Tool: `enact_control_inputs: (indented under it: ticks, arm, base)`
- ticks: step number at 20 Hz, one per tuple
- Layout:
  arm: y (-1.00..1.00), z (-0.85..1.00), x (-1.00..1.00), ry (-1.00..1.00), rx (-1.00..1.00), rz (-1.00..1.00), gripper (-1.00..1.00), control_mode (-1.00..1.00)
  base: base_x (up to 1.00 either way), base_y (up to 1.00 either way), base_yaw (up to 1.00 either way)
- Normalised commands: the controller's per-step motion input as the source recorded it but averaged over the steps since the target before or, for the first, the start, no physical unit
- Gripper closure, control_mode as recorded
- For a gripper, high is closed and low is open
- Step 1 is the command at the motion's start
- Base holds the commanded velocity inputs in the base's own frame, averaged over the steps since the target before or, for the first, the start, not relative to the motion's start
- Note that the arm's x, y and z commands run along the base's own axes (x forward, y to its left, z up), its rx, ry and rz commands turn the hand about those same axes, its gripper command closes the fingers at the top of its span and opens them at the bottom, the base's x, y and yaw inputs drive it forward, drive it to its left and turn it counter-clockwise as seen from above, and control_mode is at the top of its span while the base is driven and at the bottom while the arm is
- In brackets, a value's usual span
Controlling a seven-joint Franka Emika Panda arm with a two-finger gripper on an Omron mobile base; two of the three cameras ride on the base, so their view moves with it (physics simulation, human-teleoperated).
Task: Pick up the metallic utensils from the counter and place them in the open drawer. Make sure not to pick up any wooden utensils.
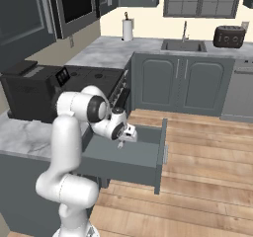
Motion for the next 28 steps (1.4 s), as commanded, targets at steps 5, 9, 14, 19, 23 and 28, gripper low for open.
enact_control_inputs:
  ticks: [5, 9, 14, 19, 23, 28]
  arm:
    - [0.02, -0.72, 0.27, 0.0, 0.0, -0.05, 1.0, -1.0]
    - [-0.08, -0.28, 0.01, 0.0, 0.0, -0.03, 1.0, -1.0]
    - [-0.04, 0.0, 0.0, 0.0, 0.0, -0.01, -1.0, -1.0]
    - [-0.01, 0.15, 0.0, 0.0, -0.02, 0.0, -1.0, -1.0]
    - [0.0, 0.57, -0.05, 0.0, -0.01, 0.0, -1.0, -1.0]
    - [0.0, 0.99, -0.07, 0.0, 0.0, 0.0, -1.0, -1.0]
  base:
    - [0.0, 0.0, 0.0]
    - [0.0, 0.0, 0.0]
    - [0.0, 0.0, 0.0]
    - [0.0, 0.0, 0.0]
    - [0.0, 0.0, 0.0]
    - [0.0, 0.0, 0.0]
